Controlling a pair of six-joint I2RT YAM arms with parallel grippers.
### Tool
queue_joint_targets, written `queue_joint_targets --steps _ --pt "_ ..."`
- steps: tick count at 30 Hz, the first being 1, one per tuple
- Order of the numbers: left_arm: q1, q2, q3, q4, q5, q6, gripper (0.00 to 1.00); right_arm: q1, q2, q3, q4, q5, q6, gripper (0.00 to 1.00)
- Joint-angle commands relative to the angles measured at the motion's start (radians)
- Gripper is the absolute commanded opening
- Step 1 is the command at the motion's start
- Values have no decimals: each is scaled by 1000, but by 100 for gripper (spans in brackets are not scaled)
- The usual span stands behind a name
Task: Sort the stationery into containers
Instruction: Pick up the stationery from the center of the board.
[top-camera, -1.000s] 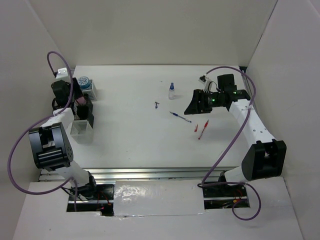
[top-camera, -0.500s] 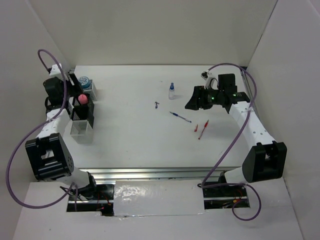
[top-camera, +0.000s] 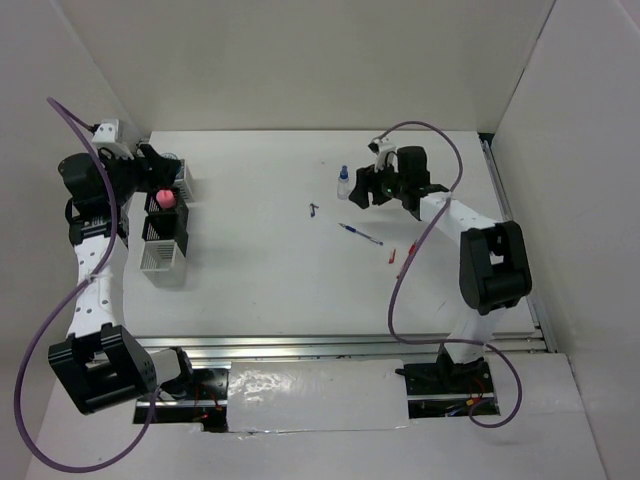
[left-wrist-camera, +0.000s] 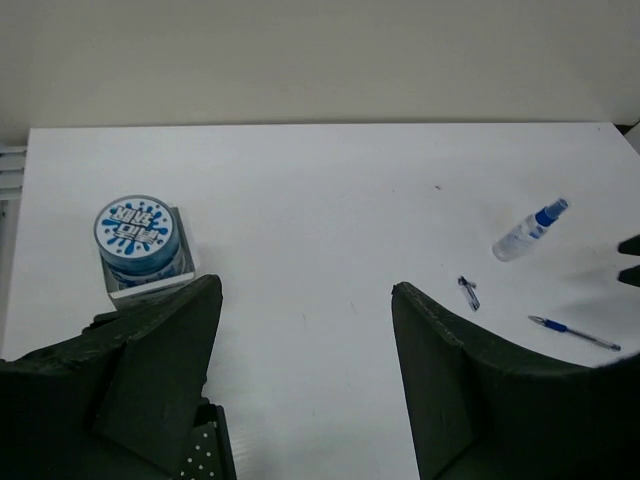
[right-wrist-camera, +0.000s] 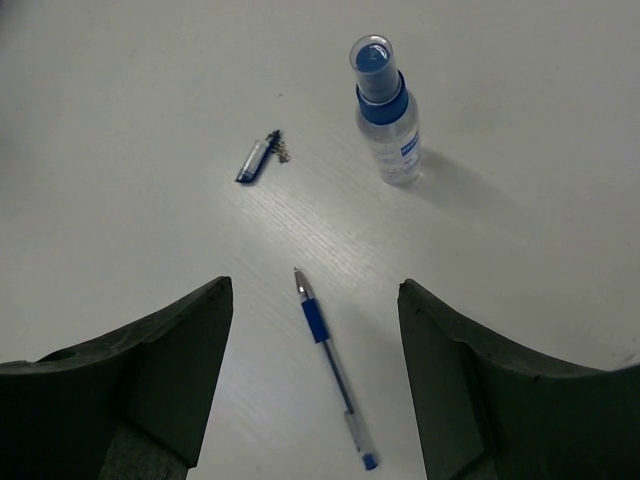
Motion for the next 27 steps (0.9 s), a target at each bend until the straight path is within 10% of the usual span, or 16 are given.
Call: queue_joint_targets --steps 1,27 --pt "0 -20 -4 -35 67 -28 81 22 48 41 180 23 -130 74" --pt "-16 66 -9 8 75 -54 80 61 445 518 -59 44 -261 68"
